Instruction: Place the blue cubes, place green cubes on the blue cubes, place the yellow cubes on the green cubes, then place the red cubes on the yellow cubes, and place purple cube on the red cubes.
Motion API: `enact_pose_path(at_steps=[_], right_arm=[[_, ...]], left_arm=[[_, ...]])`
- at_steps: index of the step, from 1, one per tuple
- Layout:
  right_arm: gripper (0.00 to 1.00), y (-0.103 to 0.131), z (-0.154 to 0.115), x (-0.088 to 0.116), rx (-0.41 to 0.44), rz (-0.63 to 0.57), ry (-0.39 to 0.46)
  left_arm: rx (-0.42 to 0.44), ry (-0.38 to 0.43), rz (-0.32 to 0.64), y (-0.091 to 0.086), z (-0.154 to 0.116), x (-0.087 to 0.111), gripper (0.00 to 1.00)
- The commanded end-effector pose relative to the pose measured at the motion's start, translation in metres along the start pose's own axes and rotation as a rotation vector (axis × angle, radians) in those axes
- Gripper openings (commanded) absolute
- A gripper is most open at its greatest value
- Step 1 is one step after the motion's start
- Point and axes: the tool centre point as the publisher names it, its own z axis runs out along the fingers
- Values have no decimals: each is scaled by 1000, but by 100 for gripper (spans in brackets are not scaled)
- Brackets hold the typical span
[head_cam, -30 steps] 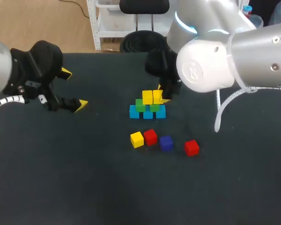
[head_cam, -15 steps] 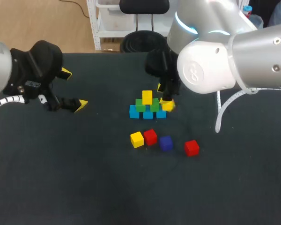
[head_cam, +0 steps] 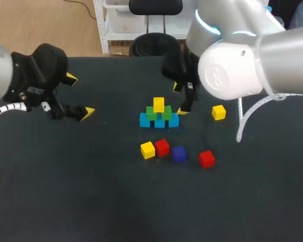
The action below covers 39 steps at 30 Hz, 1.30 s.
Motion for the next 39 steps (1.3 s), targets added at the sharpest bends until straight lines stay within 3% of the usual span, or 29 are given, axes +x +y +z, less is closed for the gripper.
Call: enact_pose_path(at_steps=[1,18,29,39], right_arm=[[96,3,-2,13,13,12,-1],[100,-8,0,87,-25,-87,58],[87,-17,-3,126,-54,-138,83],[80,-11,13,137,-90,-156,101]], left_arm=[[2,-4,2,1,0,1,100],[2,-4,2,1,0,1,100],[2,-4,2,1,0,1,100],[2,-4,2,1,0,1,100]])
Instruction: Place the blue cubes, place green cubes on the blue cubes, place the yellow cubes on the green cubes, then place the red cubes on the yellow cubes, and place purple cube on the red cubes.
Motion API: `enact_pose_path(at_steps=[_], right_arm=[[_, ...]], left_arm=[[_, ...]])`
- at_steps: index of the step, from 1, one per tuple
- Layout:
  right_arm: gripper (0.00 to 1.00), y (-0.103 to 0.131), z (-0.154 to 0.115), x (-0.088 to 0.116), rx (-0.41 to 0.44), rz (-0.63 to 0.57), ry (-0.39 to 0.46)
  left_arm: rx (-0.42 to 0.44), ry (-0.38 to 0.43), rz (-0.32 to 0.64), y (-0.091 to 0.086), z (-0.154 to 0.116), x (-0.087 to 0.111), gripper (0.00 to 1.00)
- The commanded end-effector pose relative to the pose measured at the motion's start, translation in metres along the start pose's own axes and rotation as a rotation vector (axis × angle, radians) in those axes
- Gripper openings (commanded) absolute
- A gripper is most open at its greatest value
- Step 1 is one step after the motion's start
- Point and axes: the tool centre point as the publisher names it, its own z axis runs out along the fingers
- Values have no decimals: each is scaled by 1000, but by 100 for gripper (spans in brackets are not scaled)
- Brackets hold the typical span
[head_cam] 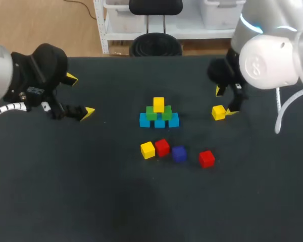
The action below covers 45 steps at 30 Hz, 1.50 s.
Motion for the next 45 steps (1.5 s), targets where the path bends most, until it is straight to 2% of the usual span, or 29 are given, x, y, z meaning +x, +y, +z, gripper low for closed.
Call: enact_pose_path(at_steps=[1,5,13,37,40,42,44,45], right_arm=[[78,-3,9,0,-9,-17,8],[66,-3,12,-2,-15,-33,14],[51,-9,18,-3,-23,-45,24],[45,-6,23,-1,-39,-42,36],[35,-5,24,-1,-40,-44,37],[15,-4,24,0,-41,-43,38],[0,-4,24,0,-42,-38,38],[0,-4,24,0,-41,-36,38]], left_arm=[[2,-4,2,1,0,1,100],[2,-4,2,1,0,1,100],[2,-4,2,1,0,1,100],[2,-4,2,1,0,1,100],[2,-4,2,1,0,1,100],[2,-4,2,1,0,1,100],[2,-4,2,1,0,1,100],[2,-4,2,1,0,1,100]])
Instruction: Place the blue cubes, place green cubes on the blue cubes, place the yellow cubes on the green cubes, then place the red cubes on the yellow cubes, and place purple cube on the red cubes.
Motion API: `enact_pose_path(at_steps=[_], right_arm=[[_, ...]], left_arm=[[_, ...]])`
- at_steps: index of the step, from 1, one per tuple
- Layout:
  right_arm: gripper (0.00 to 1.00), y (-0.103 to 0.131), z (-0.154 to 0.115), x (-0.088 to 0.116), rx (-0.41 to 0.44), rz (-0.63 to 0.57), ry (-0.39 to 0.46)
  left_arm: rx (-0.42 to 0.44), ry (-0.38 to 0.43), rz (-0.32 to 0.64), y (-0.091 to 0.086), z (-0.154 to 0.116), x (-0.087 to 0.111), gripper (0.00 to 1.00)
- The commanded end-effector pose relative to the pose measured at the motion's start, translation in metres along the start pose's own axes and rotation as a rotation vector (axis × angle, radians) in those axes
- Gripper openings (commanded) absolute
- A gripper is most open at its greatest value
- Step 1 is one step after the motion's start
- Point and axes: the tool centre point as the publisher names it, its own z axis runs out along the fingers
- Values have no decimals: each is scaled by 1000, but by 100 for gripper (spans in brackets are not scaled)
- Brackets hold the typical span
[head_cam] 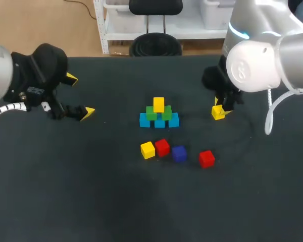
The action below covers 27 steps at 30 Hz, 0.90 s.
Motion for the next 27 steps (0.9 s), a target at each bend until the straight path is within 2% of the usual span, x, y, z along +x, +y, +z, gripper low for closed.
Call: enact_pose_path(at_steps=[1,12,19,27], right_arm=[[0,1,0,0,2,7,-1],[0,-5,-22,-13,40,84,-2],[0,-9,-41,-35,62,150,-5],[0,-15,-47,-62,71,158,-19]], left_arm=[[2,-4,2,1,0,1,100],[2,-4,2,1,0,1,100],[2,-4,2,1,0,1,100],[2,-4,2,1,0,1,100]])
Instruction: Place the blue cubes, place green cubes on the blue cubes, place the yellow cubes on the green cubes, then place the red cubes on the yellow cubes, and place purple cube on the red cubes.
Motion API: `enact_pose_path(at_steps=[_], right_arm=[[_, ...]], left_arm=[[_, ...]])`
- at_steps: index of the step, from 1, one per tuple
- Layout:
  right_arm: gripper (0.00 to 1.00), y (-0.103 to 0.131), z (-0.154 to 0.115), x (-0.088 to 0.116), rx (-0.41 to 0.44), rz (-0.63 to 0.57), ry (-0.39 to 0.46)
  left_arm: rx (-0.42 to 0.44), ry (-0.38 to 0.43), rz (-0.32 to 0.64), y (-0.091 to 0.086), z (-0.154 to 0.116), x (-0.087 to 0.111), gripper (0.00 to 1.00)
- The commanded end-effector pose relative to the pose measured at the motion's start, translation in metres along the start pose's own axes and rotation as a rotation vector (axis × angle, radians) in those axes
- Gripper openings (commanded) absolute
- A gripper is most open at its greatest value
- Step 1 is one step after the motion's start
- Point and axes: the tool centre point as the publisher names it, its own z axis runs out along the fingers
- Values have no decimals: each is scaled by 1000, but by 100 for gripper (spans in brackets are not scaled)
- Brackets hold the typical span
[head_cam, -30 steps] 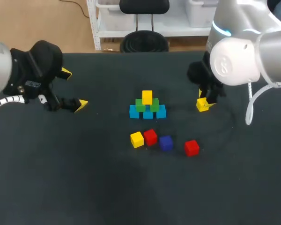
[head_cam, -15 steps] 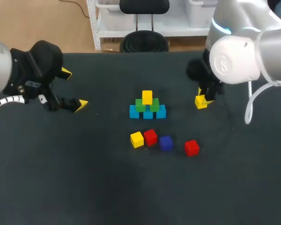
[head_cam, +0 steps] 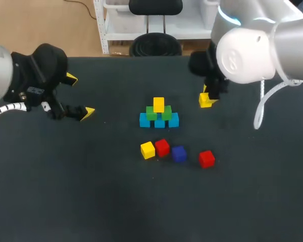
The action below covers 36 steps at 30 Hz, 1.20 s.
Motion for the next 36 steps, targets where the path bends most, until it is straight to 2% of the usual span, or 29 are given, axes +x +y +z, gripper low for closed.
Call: enact_pose_path(at_steps=[1,17,27,36], right_arm=[[0,0,-1,-12,3,0,1],[0,-7,-7,-64,18,-9,-17],[0,-4,-10,-70,17,19,19],[0,6,-11,-79,6,61,0]], left_arm=[[2,-4,2,1,0,1,100],[2,-4,2,1,0,1,100],[2,-4,2,1,0,1,100],[2,-4,2,1,0,1,100]])
